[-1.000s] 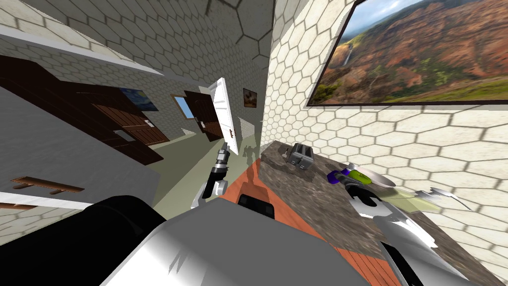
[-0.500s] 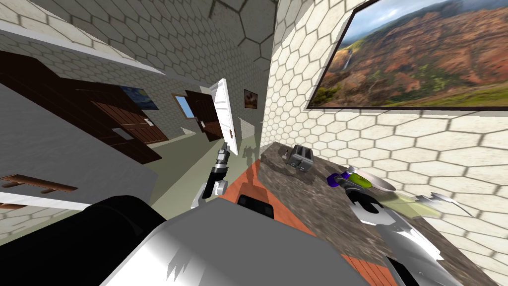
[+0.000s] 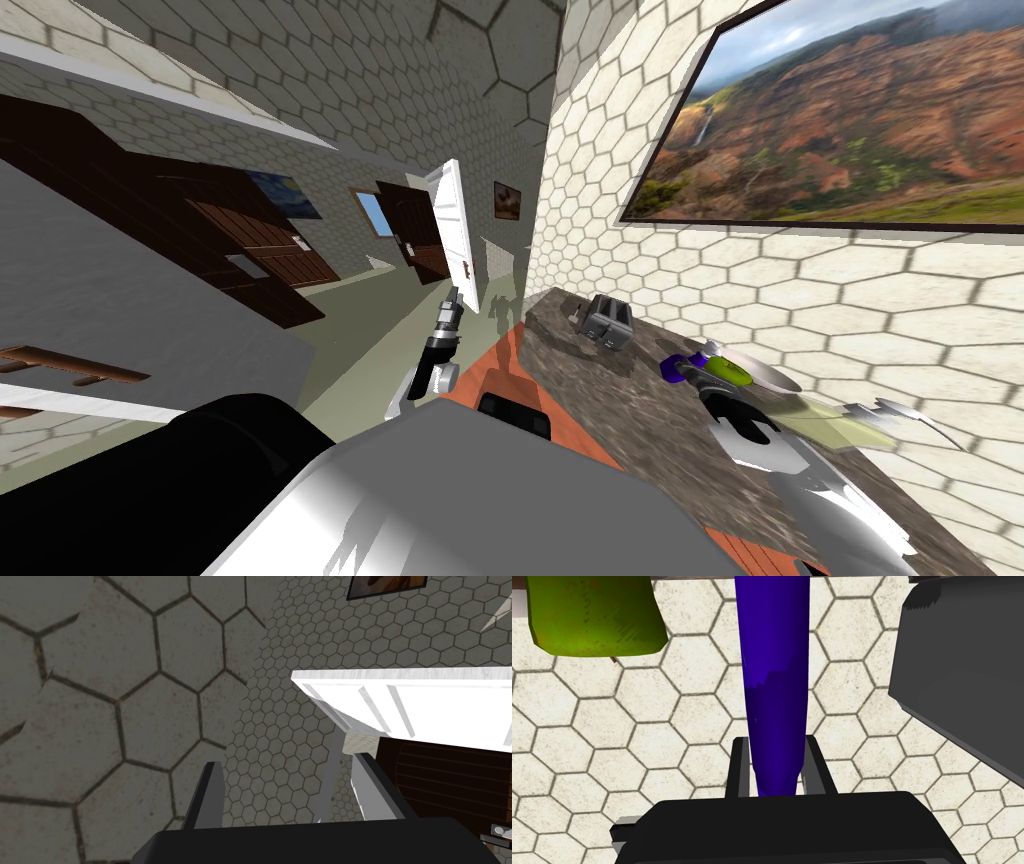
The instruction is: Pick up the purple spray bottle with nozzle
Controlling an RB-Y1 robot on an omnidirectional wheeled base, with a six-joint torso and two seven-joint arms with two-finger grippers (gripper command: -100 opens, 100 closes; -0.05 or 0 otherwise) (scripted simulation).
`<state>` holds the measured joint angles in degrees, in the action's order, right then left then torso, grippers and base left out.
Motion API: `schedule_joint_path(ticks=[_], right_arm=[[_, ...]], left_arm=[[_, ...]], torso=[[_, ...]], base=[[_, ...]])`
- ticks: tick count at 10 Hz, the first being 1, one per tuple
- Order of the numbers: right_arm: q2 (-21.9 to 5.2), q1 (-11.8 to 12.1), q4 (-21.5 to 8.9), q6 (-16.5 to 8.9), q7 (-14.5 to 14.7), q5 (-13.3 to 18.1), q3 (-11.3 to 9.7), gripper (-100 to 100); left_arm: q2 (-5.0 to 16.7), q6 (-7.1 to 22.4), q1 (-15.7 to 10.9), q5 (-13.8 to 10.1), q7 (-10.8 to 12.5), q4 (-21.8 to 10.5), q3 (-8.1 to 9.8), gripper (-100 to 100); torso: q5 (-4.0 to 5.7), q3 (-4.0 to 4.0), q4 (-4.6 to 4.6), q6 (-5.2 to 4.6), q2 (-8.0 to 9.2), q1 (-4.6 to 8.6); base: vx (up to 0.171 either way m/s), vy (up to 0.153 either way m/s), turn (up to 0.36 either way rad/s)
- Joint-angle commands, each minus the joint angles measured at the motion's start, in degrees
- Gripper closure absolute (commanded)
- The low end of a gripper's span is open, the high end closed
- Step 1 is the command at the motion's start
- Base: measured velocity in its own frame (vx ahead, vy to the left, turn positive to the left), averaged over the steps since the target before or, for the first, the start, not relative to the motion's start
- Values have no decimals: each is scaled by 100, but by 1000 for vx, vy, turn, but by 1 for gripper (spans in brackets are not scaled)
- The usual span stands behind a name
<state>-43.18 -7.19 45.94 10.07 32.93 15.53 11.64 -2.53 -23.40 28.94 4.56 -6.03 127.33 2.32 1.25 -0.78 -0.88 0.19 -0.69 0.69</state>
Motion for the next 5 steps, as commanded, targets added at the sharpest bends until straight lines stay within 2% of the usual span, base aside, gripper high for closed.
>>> schedule_joint_path(ticks=[1, 2, 4, 5], right_arm=[[141, 286, 286, -186, -63, 19, 185, 100], [141, 503, 535, -186, -63, 19, 185, 100], [141, 596, 752, -186, -63, 19, 185, 100], [275, 830, 916, -381, -129, 34, 376, 100]], left_arm=[[0, 0, 0, 0, 0, 0, 0, 0], [0, 0, 0, 0, 0, 0, 0, 0], [0, 0, 0, 0, 0, 0, 0, 0], [0, 0, 0, 0, 0, 0, 0, 0]], torso=[[0, 0, 0, 0, 0, 0], [5, -6, -4, -1, -11, 9], [21, -19, -16, -4, -23, 25], [20, -15, -14, -1, -17, 23]], base=[[41, -20, 76], [62, -25, 36], [19, -8, -10], [41, -26, 75]])
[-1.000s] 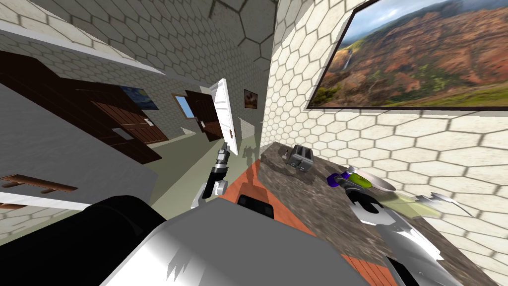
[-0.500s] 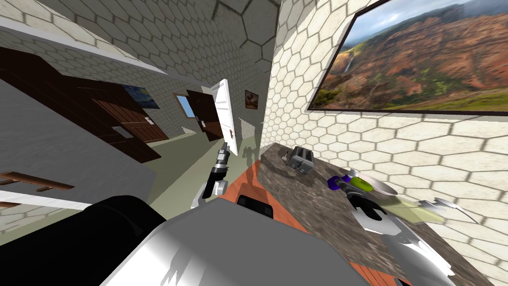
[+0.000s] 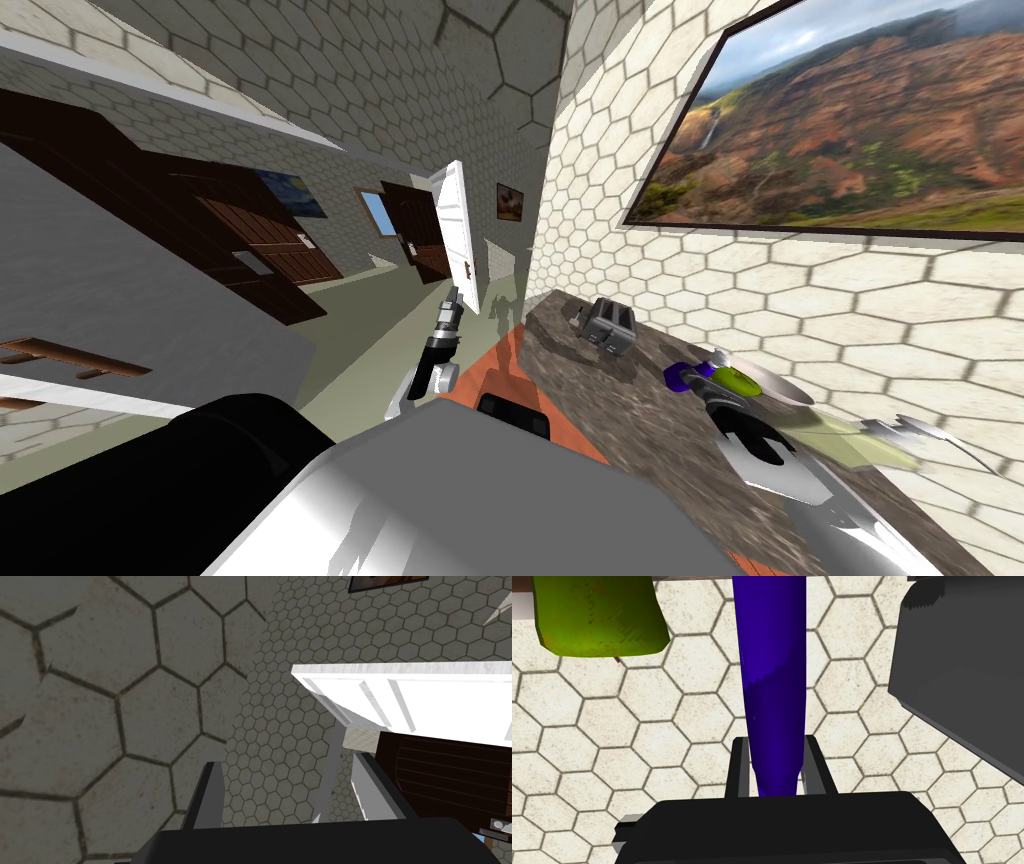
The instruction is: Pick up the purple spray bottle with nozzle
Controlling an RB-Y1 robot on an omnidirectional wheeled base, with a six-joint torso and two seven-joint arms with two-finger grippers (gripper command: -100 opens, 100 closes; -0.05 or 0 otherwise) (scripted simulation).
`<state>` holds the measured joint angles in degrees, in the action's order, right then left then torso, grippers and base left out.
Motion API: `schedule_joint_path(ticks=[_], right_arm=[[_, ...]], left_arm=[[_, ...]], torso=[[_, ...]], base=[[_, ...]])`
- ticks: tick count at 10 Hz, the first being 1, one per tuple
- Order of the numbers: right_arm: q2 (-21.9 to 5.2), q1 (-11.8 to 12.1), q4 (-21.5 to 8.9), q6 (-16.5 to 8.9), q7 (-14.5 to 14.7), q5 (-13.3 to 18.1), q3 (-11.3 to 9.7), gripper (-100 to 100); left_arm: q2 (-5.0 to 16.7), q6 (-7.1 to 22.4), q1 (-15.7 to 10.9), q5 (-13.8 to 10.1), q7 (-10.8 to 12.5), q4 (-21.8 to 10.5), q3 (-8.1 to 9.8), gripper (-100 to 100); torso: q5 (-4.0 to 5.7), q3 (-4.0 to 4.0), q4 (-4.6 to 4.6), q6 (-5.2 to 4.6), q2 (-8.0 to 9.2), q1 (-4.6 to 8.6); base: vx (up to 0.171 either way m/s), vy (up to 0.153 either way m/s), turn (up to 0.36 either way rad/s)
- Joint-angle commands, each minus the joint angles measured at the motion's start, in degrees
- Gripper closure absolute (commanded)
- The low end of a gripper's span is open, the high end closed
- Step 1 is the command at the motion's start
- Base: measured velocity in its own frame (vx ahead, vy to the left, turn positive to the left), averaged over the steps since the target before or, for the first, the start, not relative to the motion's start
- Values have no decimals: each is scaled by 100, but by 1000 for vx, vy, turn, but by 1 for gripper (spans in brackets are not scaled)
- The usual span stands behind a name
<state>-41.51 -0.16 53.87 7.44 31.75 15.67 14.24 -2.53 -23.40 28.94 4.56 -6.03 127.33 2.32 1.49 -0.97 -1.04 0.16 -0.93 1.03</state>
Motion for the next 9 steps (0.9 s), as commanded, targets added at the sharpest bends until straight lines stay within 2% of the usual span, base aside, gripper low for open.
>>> schedule_joint_path(ticks=[1, 2, 3, 4, 6, 7, 8, 9], right_arm=[[107, 286, 286, -118, -12, 20, 116, 100], [107, 481, 580, -118, -12, 20, 116, 100], [107, 481, 689, -118, -12, 20, 116, 100], [240, 749, 910, -313, -77, 35, 308, 100], [240, 1069, 1276, -313, -77, 35, 308, 100], [240, 1069, 1405, -313, -77, 35, 308, 100], [374, 1327, 1576, -507, -143, 50, 499, 100], [374, 1444, 1670, -507, -143, 50, 499, 100]], left_arm=[[0, 0, 0, 0, 0, 0, 0, 0], [0, 0, 0, 0, 0, 0, 0, 0], [0, 0, 0, 0, 0, 0, 0, 0], [0, 0, 0, 0, 0, 0, 0, 0], [0, 0, 0, 0, 0, 0, 0, 0], [0, 0, 0, 0, 0, 0, 0, 0], [0, 0, 0, 0, 0, 0, 0, 0], [0, 0, 0, 0, 0, 0, 0, 0]], torso=[[0, 0, 0, 0, 0, 0], [8, -4, -6, -6, -3, 3], [11, -4, -9, -8, 1, 0], [10, -1, -7, -4, 8, -6], [15, -6, -11, -10, -1, 7], [17, -5, -13, -13, 3, 5], [14, -2, -10, -8, 8, 0], [18, -7, -13, -12, 0, 11]], base=[[56, -32, 39], [34, -17, -9], [7, -2, -16], [42, -22, 68], [42, -20, 19], [8, -1, -19], [51, -25, 62], [56, -31, 44]])
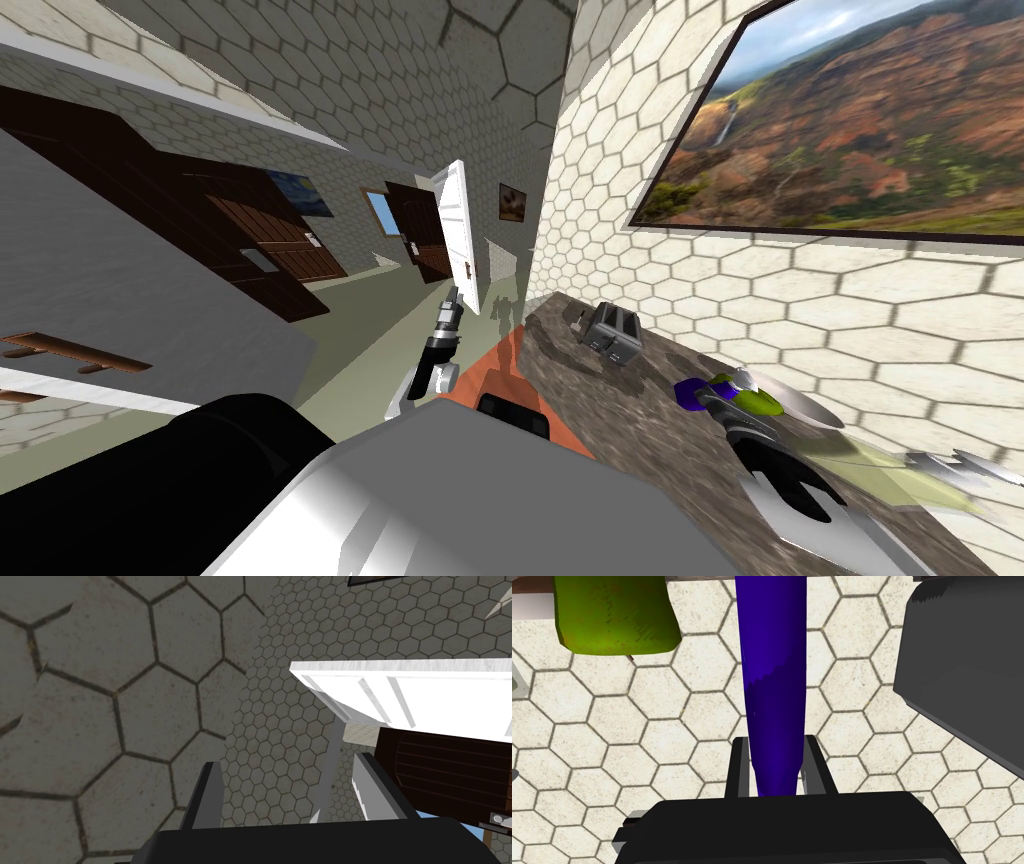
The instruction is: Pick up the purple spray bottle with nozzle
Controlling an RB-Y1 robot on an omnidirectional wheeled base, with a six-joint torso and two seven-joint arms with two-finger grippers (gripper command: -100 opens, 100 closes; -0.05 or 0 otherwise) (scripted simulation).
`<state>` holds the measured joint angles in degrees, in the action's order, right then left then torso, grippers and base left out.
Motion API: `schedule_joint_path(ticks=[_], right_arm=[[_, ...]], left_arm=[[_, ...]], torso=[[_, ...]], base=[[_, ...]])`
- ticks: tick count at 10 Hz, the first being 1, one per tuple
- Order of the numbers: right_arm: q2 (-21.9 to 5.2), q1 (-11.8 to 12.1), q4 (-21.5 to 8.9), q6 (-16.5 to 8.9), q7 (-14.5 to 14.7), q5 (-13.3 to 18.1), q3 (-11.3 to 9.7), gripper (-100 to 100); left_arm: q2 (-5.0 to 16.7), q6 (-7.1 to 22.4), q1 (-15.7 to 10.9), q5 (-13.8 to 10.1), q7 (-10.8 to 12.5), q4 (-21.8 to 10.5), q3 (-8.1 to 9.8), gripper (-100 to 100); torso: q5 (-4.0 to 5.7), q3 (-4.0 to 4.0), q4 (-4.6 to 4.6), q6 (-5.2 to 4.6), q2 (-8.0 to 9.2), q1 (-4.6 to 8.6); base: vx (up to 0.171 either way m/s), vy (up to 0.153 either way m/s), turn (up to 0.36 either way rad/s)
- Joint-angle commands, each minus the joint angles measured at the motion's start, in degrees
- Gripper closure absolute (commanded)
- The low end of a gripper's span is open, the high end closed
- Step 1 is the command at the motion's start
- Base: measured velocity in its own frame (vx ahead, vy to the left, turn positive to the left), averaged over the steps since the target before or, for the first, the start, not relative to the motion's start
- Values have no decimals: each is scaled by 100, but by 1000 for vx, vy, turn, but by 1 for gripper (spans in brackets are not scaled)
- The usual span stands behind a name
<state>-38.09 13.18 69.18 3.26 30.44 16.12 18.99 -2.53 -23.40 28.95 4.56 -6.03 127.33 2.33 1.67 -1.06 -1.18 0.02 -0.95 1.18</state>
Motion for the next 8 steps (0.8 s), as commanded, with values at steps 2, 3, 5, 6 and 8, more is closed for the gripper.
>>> schedule_joint_path(ticks=[2, 3, 5, 6, 8], right_arm=[[32, 323, 497, -89, -12, 4, 24, 100], [32, 323, 589, -89, -12, 4, 24, 100], [165, 743, 930, -283, -78, 19, 215, 100], [165, 911, 1132, -283, -78, 19, 215, 100], [165, 911, 1304, -283, -78, 19, 215, 100]], left_arm=[[0, 0, 0, 0, 0, 0, 0, 0], [0, 0, 0, 0, 0, 0, 0, 0], [0, 0, 0, 0, 0, 0, 0, 0], [0, 0, 0, 0, 0, 0, 0, 0], [0, 0, 0, 0, 0, 0, 0, 0]], torso=[[4, 2, -3, -7, 9, -3], [2, 6, -1, -2, 14, -9], [2, 3, -2, -4, 7, -4], [4, 0, -4, -6, 5, 2], [-1, 6, -1, -1, 15, -10]], base=[[17, -10, -7], [-5, 5, -3], [53, -27, 56], [25, -19, -6], [3, -2, -7]])
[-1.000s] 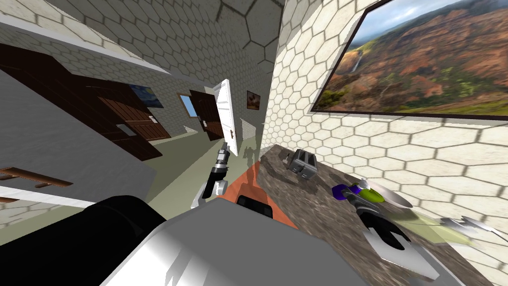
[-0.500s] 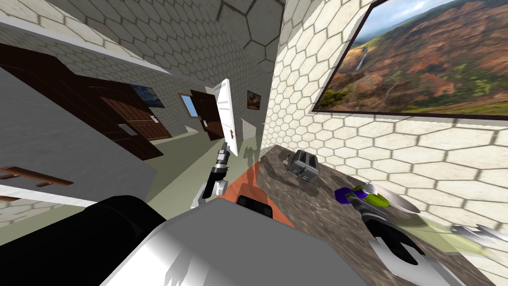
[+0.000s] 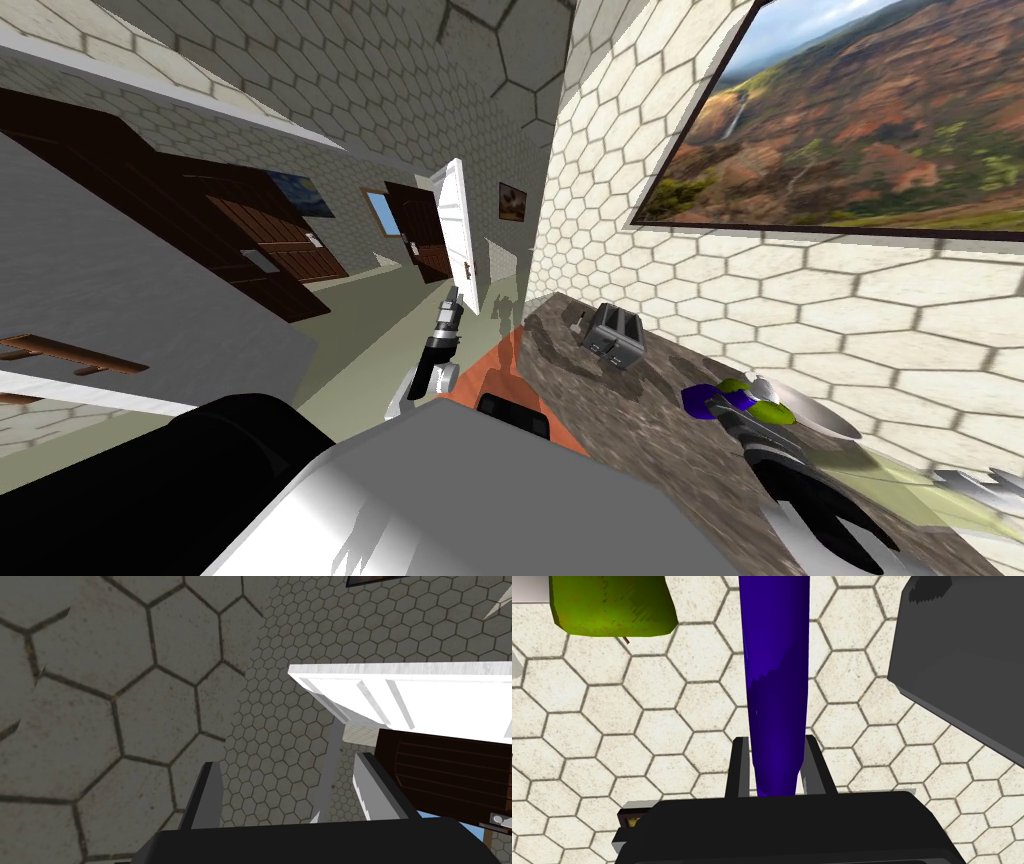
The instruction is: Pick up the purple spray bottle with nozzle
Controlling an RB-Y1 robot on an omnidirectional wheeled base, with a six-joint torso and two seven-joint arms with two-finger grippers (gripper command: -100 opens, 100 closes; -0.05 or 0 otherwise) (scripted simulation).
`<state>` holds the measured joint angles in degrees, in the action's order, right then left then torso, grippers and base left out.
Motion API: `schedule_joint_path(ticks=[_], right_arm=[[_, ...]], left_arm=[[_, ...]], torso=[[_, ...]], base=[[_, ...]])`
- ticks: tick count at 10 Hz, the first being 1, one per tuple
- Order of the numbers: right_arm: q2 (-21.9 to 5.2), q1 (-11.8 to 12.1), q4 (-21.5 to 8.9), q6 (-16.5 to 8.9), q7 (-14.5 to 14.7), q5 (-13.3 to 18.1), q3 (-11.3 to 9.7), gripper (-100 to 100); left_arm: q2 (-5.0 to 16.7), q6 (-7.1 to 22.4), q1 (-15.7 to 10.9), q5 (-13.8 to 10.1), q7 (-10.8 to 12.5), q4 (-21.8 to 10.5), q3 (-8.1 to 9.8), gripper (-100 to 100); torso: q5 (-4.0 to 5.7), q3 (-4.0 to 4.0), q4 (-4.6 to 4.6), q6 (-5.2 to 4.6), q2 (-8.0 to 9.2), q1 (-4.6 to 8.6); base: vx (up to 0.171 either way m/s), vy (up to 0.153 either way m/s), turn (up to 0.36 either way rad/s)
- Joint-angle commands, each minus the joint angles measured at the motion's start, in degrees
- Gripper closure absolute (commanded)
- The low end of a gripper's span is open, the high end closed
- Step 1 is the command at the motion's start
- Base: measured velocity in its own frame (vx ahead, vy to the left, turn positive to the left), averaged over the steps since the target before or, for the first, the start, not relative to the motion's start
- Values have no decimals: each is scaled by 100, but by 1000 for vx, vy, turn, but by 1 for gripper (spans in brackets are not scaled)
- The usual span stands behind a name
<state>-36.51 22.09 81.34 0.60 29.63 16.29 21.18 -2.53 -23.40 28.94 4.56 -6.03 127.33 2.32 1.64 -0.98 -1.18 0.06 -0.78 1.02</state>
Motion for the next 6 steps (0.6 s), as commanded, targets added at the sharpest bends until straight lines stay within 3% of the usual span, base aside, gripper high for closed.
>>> schedule_joint_path(ticks=[1, 4, 5, 6], right_arm=[[140, 286, 286, -213, -63, 17, 188, 100], [140, 609, 774, -213, -63, 17, 188, 100], [274, 837, 937, -408, -129, 32, 380, 100], [274, 948, 1075, -408, -129, 32, 380, 100]], left_arm=[[0, 0, 0, 0, 0, 0, 0, 0], [0, 0, 1, 0, 0, 0, 0, 0], [0, 0, 0, 0, 0, 0, 0, 0], [0, 0, 0, 0, 0, 0, 0, 0]], torso=[[0, 0, 0, 0, 0, 0], [1, -7, -5, -9, -10, 11], [-1, -2, -2, -5, -3, 4], [-1, -4, -2, -7, -8, 12]], base=[[44, -14, 80], [34, -21, 6], [31, -29, 79], [51, -33, 42]])
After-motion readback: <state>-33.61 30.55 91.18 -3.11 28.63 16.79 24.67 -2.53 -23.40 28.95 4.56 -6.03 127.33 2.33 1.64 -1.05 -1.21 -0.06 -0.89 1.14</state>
